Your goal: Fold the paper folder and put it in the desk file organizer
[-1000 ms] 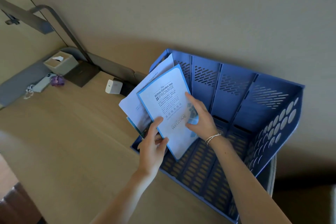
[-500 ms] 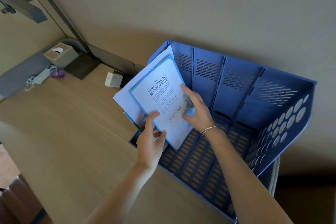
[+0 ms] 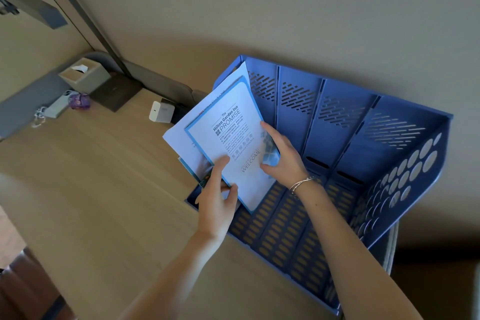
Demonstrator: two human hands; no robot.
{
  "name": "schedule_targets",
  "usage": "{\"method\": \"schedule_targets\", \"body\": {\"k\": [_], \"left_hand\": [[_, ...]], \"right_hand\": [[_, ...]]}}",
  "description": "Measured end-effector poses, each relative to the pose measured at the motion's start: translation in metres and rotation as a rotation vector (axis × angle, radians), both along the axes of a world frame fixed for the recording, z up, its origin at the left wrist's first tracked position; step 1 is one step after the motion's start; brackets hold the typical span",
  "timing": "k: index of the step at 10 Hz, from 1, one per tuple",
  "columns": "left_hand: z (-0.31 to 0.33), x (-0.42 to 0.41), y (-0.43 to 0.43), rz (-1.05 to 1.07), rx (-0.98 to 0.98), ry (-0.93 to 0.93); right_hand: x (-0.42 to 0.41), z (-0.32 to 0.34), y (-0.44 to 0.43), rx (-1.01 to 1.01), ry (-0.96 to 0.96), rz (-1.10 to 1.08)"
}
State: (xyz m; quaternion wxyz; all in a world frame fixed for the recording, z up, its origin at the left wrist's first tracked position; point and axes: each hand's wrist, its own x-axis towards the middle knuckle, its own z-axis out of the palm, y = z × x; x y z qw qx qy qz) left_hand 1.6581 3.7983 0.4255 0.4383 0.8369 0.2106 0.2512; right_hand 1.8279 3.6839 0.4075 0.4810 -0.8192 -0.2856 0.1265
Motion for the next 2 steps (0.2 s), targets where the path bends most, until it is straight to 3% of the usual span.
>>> {"method": "schedule_targets", "body": {"k": [2], "left_hand": [[0.0092, -0.0078, 0.0011, -0.040, 0.009, -0.021]], "right_hand": [[-0.0109, 0.0097, -0.0099, 0.046, -0.001, -0.063]]}}
